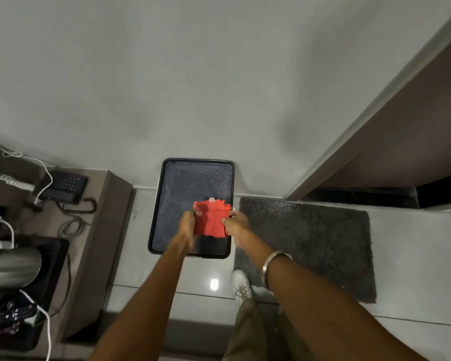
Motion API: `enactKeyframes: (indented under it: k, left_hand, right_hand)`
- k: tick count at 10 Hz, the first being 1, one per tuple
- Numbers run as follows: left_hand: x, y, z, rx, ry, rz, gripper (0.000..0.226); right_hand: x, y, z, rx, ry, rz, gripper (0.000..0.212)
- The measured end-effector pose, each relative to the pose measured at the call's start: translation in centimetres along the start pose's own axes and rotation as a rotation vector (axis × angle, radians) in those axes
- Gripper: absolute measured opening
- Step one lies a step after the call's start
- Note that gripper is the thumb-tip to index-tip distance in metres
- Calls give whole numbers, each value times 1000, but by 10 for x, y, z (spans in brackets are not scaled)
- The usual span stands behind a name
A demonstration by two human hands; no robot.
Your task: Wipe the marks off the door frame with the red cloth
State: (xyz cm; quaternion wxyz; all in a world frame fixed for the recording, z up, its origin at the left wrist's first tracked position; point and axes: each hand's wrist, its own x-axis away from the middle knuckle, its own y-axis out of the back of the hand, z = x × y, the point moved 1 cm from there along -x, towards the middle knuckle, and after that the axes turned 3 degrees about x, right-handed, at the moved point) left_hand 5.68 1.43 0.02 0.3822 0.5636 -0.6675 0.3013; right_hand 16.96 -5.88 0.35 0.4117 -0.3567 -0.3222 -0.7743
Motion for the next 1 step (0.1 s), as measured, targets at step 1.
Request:
enactKeyframes:
  k: [1]
  left_hand:
    - [-11,7,-2,-213,-206,-91,30]
  right_hand:
    - [-4,-7,8,146,80,-50,40]
